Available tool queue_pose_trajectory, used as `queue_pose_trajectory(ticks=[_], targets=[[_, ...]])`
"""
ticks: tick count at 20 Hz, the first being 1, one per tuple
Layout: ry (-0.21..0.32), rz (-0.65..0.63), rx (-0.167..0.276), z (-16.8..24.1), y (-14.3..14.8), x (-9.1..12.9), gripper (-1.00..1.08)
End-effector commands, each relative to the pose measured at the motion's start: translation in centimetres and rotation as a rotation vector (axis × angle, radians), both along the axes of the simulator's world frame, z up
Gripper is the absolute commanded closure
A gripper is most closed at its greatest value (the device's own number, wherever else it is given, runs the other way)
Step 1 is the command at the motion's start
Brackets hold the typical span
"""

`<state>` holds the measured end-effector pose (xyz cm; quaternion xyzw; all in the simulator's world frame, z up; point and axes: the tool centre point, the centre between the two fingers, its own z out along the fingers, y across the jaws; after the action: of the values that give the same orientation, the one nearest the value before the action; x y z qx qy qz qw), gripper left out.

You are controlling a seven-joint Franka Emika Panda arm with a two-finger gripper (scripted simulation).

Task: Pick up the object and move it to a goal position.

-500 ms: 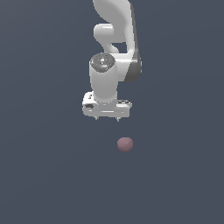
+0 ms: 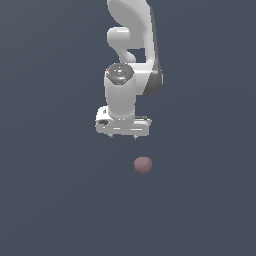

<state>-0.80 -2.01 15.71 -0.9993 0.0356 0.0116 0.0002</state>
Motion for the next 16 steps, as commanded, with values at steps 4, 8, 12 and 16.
queue_pose_trajectory(ticks=[4, 8, 12, 16], targets=[[-0.001, -0.004, -0.002, -0.07, 0.03, 0.04, -0.92], [-0.001, -0.025, -0.002, -0.16, 0.14, 0.19, -0.92], [-0.002, -0.065, -0.002, -0.30, 0.37, 0.47, -0.92], [-0.002, -0.125, -0.002, -0.51, 0.70, 0.89, -0.92]])
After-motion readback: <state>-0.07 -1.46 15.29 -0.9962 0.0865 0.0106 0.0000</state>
